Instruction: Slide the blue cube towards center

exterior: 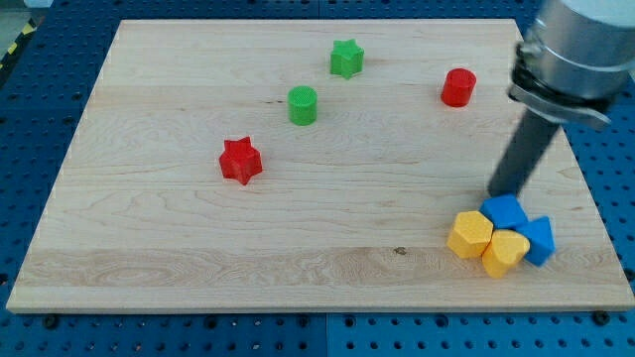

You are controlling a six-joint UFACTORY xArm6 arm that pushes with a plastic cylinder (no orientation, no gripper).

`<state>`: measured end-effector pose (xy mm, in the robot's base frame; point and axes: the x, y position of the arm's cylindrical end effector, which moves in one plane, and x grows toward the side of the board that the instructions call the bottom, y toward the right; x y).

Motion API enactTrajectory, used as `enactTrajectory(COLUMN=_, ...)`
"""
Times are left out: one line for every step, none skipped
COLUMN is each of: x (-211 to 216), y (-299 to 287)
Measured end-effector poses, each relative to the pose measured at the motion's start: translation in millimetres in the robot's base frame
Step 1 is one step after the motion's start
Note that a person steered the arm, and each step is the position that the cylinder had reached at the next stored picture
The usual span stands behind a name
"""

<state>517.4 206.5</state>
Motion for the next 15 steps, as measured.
enactTrajectory(x=7, y=22)
enactTrajectory(x=4, y=41)
enactTrajectory(x=23, y=78)
enactTrajectory(x=56, y=106)
enactTrajectory(x=96, y=100)
enactTrajectory(x=98, y=89)
enactTrajectory(x=90, y=76)
enactTrajectory(x=82, y=63)
enactTrajectory(x=73, y=45)
enactTrajectory(x=62, y=27)
enactTrajectory(x=55, y=15)
enactTrajectory(x=49, y=0)
enactTrajectory(x=40, y=-11)
enactTrajectory(x=25, y=-14)
enactTrajectory(x=12, y=-8)
